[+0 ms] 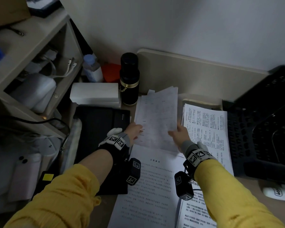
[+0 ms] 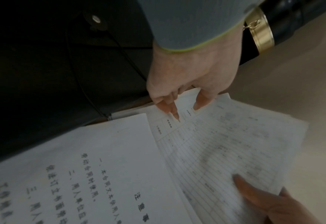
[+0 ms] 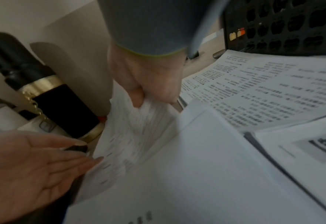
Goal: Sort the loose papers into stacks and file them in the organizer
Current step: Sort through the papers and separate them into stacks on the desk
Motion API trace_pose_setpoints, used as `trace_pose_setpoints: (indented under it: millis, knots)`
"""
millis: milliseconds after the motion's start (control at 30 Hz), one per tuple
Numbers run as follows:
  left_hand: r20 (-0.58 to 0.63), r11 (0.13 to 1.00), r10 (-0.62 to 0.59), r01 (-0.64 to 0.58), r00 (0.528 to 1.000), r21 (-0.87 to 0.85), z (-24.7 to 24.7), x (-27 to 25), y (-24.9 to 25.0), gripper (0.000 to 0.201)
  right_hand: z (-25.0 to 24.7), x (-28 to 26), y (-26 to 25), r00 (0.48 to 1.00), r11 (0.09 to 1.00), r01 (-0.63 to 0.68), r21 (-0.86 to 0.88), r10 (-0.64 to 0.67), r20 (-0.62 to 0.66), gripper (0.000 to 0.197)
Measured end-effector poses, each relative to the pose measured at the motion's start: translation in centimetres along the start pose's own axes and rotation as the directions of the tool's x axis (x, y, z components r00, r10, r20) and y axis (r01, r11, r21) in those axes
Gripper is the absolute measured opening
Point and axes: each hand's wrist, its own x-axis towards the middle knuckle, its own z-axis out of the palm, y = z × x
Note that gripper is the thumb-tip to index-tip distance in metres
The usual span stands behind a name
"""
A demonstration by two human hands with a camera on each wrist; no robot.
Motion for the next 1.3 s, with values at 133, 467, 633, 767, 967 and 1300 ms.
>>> trace_pose_setpoints:
  millis: [133, 467, 633, 767, 967, 1300]
  knots:
    - [-0.006, 0.996, 0.048, -0.048, 0.999, -0.073, -0.6, -0.6, 0.7, 0.063, -0.9, -0.3, -1.2, 0.985, 0.996, 0.081, 0.045, -0.073, -0.158, 0.026]
    - [-0.012, 0.927, 0.287, -0.281, 0.958, -0.246, 1.4, -5.8, 3.9, 0.088, -5.2, -4.0, -3.2, 0.966, 0.931, 0.212, 0.297, -0.154, -0.206, 0.02]
    - [-0.045, 0.882, 0.366, -0.362, 0.93, -0.301, 1.8, -8.8, 3.8, 0.058, -6.6, -7.1, -2.0, 0.989, 0.888, 0.112, 0.446, -0.142, 0.033, 0.023]
    - [-0.052, 0.884, 0.384, -0.384, 0.922, -0.268, 0.6, -9.4, 2.3, 0.049, -6.4, -8.7, -1.2, 0.992, 0.922, 0.081, 0.378, -0.113, 0.063, 0.033]
    - [-0.088, 0.89, 0.409, -0.418, 0.908, -0.181, 0.3, -10.9, 0.2, 0.019, -4.8, -10.5, -0.2, 0.997, 0.943, 0.081, 0.323, -0.076, -0.029, 0.047]
    - [0.043, 0.943, 0.332, -0.331, 0.942, -0.019, -0.1, -11.8, -3.6, 0.012, -3.4, -11.8, 4.2, 0.999, 1.0, 0.014, -0.024, -0.012, 0.051, 0.041]
